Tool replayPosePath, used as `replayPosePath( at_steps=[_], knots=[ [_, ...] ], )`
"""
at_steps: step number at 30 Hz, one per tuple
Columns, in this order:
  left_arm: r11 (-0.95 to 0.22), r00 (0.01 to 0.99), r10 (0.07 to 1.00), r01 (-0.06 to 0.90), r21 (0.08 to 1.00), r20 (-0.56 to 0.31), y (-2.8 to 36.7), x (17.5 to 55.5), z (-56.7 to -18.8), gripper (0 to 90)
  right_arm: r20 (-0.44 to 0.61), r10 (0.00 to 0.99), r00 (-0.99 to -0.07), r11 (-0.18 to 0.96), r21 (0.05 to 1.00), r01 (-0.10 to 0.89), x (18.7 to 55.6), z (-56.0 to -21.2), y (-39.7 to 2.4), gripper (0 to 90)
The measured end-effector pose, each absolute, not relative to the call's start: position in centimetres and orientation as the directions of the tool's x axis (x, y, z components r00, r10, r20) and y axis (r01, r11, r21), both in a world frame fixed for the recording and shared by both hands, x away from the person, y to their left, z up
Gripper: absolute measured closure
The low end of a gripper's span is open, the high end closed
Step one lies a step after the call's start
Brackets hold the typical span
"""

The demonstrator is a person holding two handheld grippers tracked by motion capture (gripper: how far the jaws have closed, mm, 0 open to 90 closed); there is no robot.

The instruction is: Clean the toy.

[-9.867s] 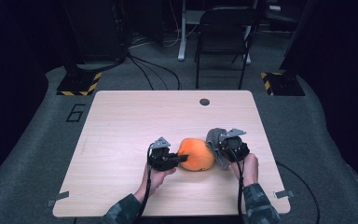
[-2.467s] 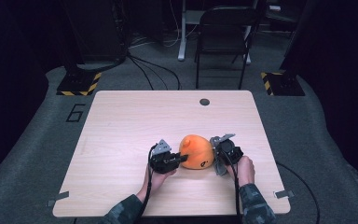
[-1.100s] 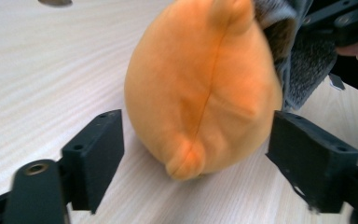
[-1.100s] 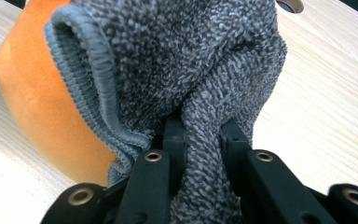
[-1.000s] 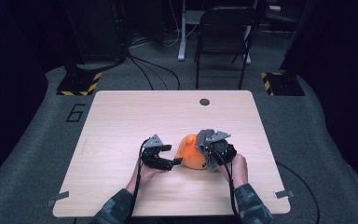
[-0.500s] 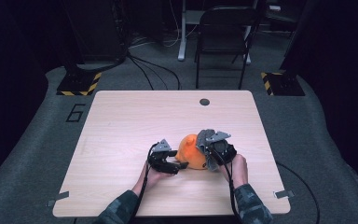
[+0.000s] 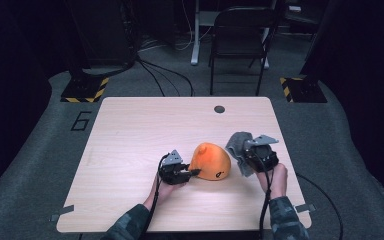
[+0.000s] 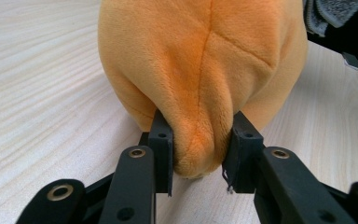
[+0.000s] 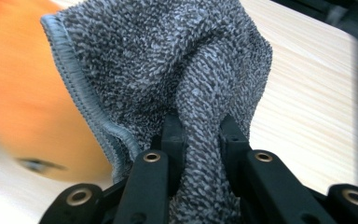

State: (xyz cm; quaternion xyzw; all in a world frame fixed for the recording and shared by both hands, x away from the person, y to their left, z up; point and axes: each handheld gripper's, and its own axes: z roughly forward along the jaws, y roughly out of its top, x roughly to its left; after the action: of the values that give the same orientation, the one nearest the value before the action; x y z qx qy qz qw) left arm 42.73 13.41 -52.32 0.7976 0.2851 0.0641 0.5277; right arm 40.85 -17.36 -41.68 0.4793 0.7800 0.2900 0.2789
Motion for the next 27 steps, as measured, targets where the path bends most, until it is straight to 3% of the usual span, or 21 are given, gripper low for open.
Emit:
replayPosePath(
  at_steps=[5, 15, 18, 27],
  knots=[
    [-0.265, 0.831, 0.521, 0.372, 0.889, -0.192, 13.3, 42.5, -52.2, 72.7, -0.187, 0.921, -0.343, 0.378, 0.645, 0.664, 41.9, -44.9, -19.0, 77.0],
    [-0.195, 0.85, 0.507, 0.273, 0.942, -0.142, 13.6, 41.6, -48.8, 74.9, -0.159, 0.938, -0.307, 0.333, 0.657, 0.677, 42.1, -44.6, -20.2, 77.1],
    [-0.238, 0.85, 0.519, 0.246, 0.939, -0.091, 13.9, 41.2, -46.7, 74.7, -0.15, 0.943, -0.296, 0.317, 0.668, 0.673, 42.1, -44.2, -20.7, 77.1],
    [-0.352, 0.825, 0.563, 0.287, 0.891, -0.044, 14.2, 40.8, -43.5, 73.3, -0.145, 0.937, -0.318, 0.326, 0.693, 0.643, 41.7, -42.7, -19.9, 77.0]
  ],
)
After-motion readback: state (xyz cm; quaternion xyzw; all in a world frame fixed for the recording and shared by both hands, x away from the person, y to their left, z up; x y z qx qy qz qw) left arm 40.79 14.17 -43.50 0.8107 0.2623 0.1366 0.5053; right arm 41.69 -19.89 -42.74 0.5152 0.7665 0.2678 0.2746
